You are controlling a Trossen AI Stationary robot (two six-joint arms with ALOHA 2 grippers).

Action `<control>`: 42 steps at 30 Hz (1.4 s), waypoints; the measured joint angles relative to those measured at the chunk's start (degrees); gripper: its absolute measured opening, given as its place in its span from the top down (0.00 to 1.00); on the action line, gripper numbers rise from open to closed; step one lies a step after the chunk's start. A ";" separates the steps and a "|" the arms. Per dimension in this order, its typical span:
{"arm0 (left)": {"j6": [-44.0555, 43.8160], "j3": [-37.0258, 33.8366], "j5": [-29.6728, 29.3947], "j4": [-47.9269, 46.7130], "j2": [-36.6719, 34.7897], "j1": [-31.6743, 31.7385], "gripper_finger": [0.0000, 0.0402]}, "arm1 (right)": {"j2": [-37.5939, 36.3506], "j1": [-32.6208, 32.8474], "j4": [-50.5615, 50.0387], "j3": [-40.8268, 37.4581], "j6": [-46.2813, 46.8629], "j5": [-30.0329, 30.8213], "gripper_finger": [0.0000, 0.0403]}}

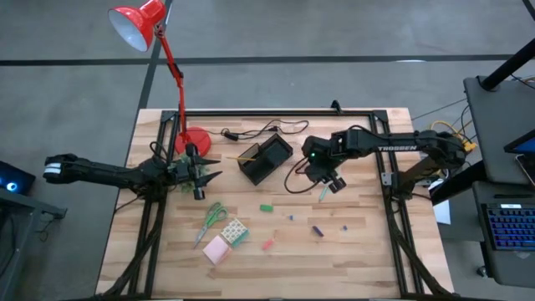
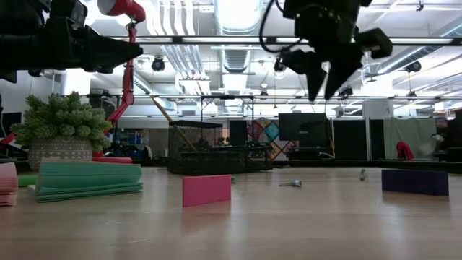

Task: Pick and place office supplies into organizer
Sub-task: Put the light blue pencil into the black desk organizer

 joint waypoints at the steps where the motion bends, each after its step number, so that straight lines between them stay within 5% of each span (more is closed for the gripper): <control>1: -0.02 0.00 0.00 0.00 0.00 0.00 0.65 | 0.00 -0.01 0.02 -0.80 0.00 0.02 0.66; 19: -0.07 0.00 0.00 0.00 0.00 0.01 0.65 | 0.02 -0.01 3.85 -14.71 0.28 1.09 0.69; 29: -0.09 0.00 0.00 0.00 0.00 0.00 0.65 | 0.02 -0.01 10.20 -19.97 -0.27 7.45 0.66; 42: -0.09 0.00 0.02 0.00 0.00 0.00 0.65 | 0.02 -0.01 12.32 -22.58 -4.33 7.51 0.62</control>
